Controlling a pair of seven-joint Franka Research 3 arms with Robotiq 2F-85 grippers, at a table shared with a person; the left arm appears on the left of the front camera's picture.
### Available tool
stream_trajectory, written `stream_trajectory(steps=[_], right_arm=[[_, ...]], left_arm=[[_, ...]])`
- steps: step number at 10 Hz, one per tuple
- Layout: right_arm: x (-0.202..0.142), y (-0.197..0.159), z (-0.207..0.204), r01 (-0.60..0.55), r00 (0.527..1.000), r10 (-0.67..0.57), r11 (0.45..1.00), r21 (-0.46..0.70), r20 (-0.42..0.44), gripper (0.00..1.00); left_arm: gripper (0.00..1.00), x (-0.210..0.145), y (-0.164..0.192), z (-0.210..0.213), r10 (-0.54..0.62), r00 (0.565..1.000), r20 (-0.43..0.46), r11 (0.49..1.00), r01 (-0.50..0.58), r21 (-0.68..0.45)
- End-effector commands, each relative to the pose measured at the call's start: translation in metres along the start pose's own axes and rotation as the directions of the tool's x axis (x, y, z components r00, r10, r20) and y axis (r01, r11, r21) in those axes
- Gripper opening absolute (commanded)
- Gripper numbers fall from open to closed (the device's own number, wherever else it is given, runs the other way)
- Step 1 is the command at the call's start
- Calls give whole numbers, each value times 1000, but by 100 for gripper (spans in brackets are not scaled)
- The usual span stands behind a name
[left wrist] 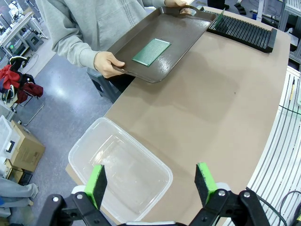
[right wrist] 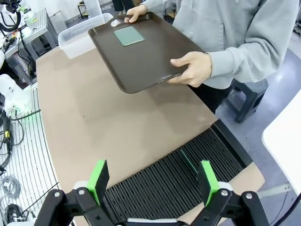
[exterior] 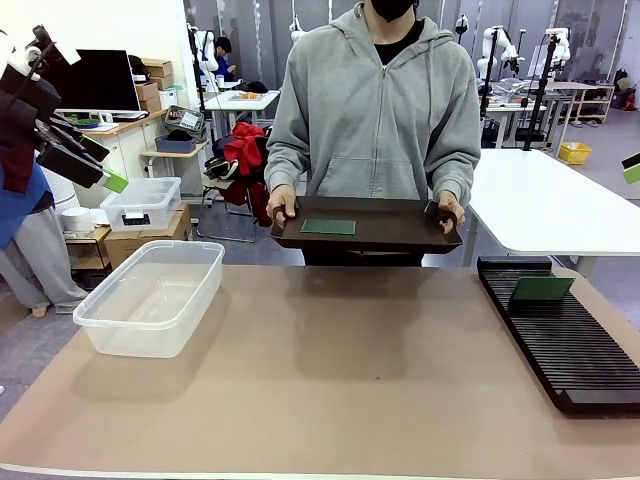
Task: Sort PCBs into racks and boxes based on the side picked up.
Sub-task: Pick up the Blank PCB handed by the Human.
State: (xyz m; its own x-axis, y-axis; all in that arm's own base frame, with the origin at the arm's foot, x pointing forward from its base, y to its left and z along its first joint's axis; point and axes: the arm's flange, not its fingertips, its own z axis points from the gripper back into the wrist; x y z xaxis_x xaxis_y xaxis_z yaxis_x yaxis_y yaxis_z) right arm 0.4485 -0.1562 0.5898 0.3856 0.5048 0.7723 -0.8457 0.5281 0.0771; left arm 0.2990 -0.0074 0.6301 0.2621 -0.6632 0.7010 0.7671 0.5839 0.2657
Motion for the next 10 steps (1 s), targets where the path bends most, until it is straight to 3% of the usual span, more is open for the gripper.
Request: stream_trajectory(steps=[1, 10], right_arm=[[-1, 0, 3, 5, 1000, -5, 1000, -12, 1, 100], [-1, 0, 3, 5, 1000, -5, 1000, -12, 1, 100]], left_arm=[[100, -1, 0, -1, 0, 1000, -7, 1000, 0, -7], [100, -1, 0, -1, 0, 1000, -7, 1000, 0, -7]])
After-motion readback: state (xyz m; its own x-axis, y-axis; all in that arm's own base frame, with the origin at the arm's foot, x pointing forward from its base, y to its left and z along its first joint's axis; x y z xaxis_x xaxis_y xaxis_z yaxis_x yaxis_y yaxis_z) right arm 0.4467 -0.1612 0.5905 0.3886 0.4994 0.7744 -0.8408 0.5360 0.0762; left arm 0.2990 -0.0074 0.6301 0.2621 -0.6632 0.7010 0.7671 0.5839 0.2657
